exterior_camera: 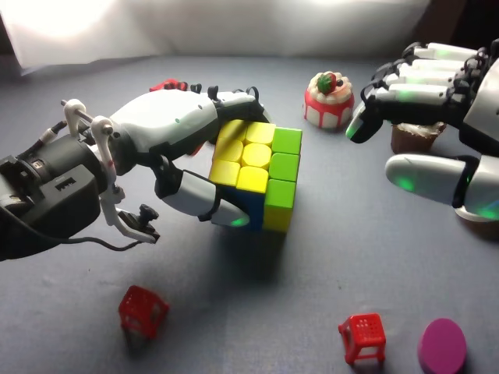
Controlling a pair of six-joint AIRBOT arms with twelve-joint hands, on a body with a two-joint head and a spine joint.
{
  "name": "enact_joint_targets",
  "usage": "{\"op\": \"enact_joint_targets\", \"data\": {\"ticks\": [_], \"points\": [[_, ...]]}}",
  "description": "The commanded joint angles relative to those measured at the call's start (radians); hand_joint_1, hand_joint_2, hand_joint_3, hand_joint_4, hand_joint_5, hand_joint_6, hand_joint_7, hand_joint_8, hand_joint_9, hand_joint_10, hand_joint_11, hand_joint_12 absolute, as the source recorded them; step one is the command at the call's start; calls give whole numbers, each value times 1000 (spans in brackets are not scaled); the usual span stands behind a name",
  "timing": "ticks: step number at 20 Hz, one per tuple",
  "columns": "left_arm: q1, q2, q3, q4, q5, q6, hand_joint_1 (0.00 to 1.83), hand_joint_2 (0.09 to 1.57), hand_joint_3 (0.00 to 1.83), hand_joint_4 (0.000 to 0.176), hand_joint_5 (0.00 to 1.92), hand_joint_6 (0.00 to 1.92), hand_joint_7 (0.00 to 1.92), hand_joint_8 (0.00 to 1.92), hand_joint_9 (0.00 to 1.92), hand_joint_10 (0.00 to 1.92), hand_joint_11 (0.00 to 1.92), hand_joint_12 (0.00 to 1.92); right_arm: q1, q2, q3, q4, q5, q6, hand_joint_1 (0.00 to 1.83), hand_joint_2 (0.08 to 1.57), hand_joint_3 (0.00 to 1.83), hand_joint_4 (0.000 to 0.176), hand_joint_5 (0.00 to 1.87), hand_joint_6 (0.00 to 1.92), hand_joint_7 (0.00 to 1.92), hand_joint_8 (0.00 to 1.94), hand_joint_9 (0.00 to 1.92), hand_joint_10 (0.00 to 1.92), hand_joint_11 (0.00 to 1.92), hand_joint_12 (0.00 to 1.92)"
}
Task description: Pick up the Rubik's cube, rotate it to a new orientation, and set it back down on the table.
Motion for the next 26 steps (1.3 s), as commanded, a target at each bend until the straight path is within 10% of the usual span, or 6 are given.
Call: {"op": "enact_joint_targets", "data": {"ticks": [1,7,13,14,18,26], "points": [[-10,-1,7,-11,-116,-4,1161,1328,0,0,596,1399,692,1724,735,1921,917,1921,8,5,3,37,125,6,0,1437,0,0,423,968,414,735,329,1414,164,1921],[-8,13,-2,4,-106,4,982,1021,0,0,294,128,227,51,48,471,0,1466,6,6,9,48,125,6,0,1458,1,0,411,1061,390,811,347,1488,202,1921],[-6,31,-12,6,-116,12,952,929,0,1,237,6,136,0,6,363,0,1515,2,8,11,57,125,6,0,1460,0,0,363,1114,358,968,332,1435,140,1921],[-5,34,-15,6,-119,12,817,935,0,73,112,0,14,0,0,78,0,1401,1,9,11,58,126,6,0,1459,0,0,326,1102,357,966,326,1436,133,1921],[-3,46,-22,4,-126,20,734,891,0,126,0,0,0,0,0,0,0,22,-1,9,12,64,127,6,0,1473,1,0,276,1137,281,1040,270,1516,140,1921],[24,130,-92,-13,-306,27,304,914,0,153,0,0,0,0,0,0,0,0,-5,28,4,84,145,6,0,1464,0,0,33,646,184,416,79,1110,0,1765]]}}
